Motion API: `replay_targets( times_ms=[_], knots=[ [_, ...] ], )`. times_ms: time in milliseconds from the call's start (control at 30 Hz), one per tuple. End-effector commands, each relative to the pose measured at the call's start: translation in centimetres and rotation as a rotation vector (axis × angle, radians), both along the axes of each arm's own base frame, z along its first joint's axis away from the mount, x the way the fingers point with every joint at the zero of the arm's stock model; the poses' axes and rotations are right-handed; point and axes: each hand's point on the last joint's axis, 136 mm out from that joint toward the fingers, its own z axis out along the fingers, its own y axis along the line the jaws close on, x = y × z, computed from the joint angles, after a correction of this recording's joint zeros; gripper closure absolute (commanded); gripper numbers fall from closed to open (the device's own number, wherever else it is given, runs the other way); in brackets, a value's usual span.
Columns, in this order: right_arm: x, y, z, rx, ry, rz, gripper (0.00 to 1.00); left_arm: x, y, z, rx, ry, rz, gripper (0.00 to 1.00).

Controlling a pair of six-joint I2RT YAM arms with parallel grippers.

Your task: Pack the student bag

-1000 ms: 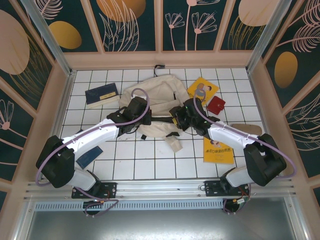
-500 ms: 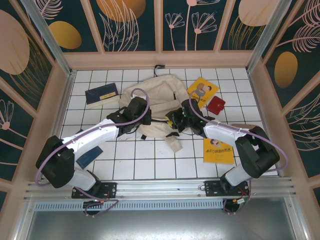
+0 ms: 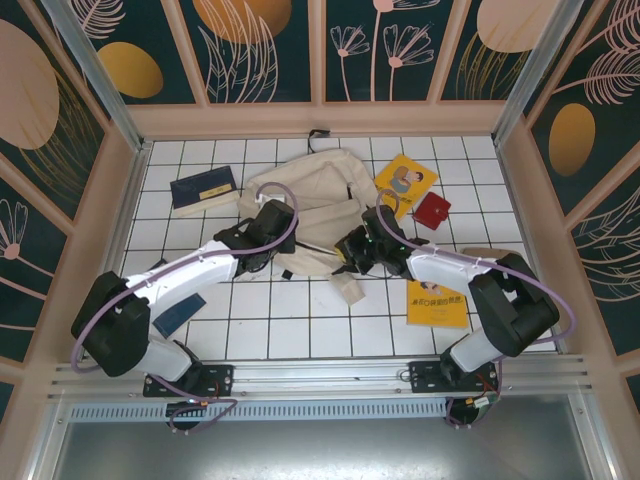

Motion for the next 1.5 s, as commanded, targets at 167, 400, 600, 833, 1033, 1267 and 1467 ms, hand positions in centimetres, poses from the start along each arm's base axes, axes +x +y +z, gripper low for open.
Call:
replay_targets(
  times_ms=[167, 400, 600, 833, 1033, 1267, 1467],
  knots=[
    [-3.3, -2.6, -3.3, -0.113, 0.089, 0.023, 1.00, 3.7, 1.6, 0.8, 0.095, -0.041, 0.056, 1.00],
    [-2.9, -4.3, -2.9, -0.184, 0.061, -0.013, 1.00, 4.5, 2.0, 0.0, 0.102, -0.024, 0.067, 1.00],
    [-1.7, -6.7, -1.9, -0.246, 0.006, -0.077, 1.00, 4.4, 3.1, -1.0, 0.112, -0.004, 0.092, 1.00],
    [0.5, -8.2, 0.8, -0.331, -0.116, -0.092, 1.00, 4.4, 3.5, -1.8, 0.107, 0.005, 0.096, 1.00],
    [2.8, -8.8, 3.9, -0.351, -0.223, -0.107, 1.00, 4.9, 3.9, -3.1, 0.108, 0.032, 0.118, 1.00],
    [4.8, -6.2, 7.8, -0.282, -0.394, -0.009, 1.00, 5.2, 3.9, -4.3, 0.101, 0.059, 0.126, 1.00],
    [6.2, -4.5, 10.3, -0.246, -0.503, 0.053, 1.00, 5.8, 4.8, -5.0, 0.107, 0.068, 0.150, 1.00]
  ],
)
